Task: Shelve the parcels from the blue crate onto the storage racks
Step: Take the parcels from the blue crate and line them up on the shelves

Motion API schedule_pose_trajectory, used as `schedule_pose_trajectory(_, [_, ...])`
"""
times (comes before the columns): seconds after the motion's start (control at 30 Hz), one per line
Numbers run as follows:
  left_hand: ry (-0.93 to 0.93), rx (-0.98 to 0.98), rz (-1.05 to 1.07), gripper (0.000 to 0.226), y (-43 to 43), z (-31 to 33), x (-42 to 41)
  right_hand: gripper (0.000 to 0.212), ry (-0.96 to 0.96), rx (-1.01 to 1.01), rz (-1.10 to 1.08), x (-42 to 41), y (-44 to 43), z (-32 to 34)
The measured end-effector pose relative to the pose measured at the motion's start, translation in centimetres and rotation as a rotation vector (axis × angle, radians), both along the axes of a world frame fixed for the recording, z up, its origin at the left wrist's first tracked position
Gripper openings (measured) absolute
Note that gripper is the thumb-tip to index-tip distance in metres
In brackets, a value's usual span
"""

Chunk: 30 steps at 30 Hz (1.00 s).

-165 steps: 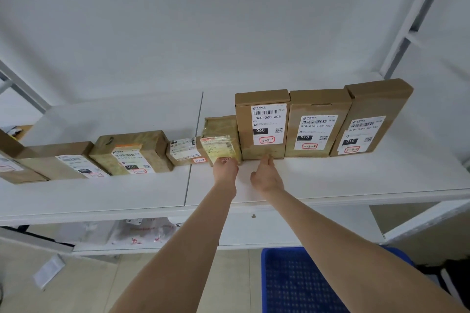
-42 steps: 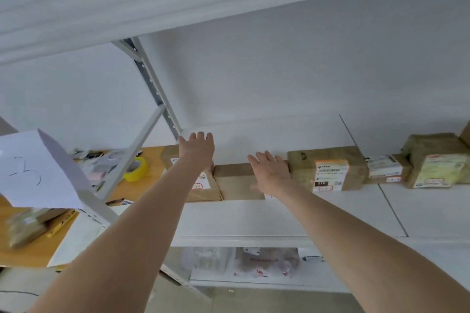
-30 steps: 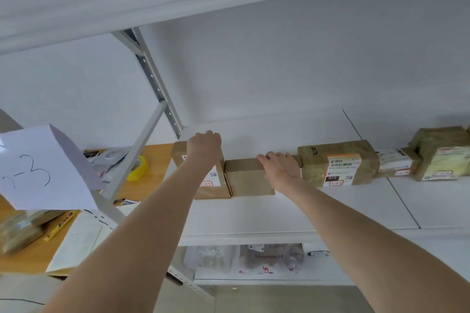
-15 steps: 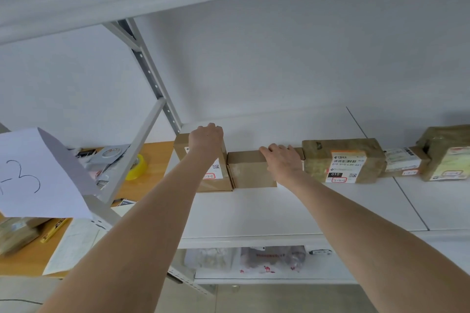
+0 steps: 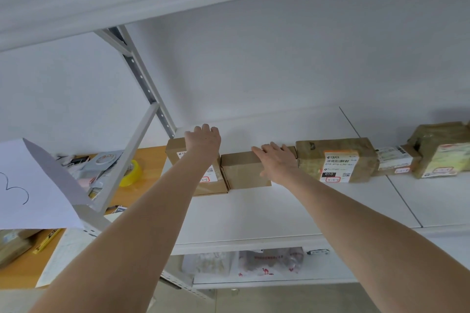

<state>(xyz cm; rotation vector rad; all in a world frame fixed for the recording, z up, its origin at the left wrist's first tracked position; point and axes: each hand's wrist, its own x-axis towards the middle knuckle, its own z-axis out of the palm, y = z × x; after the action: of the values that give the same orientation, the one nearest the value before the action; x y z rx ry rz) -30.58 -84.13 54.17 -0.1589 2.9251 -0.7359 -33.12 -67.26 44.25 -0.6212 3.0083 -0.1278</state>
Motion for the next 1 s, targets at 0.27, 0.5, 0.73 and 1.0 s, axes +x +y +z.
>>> schedule_pose_trajectory(0.27, [-0.057,0.245,-0.239,0.076,8.0,-3.7,-1.4,0.104,-0.058,0.047,-0.276,-0.7,9.4,2.5])
schedule_pose_trajectory(0.5, [-0.092,0.320,-0.227,0.056,9.9,-7.0,-1.7,0.076,-0.093,0.062,-0.253,-0.7,12.0,0.6])
schedule_pose_trajectory(0.73, [-0.098,0.352,-0.200,0.054,10.2,-6.8,-1.9,0.076,-0.108,0.076,-0.222,-0.5,12.4,0.4])
schedule_pose_trajectory(1.0, [-0.109,0.368,-0.183,0.061,10.3,-6.8,-1.3,0.092,-0.114,0.110,-0.221,0.5,12.4,1.1])
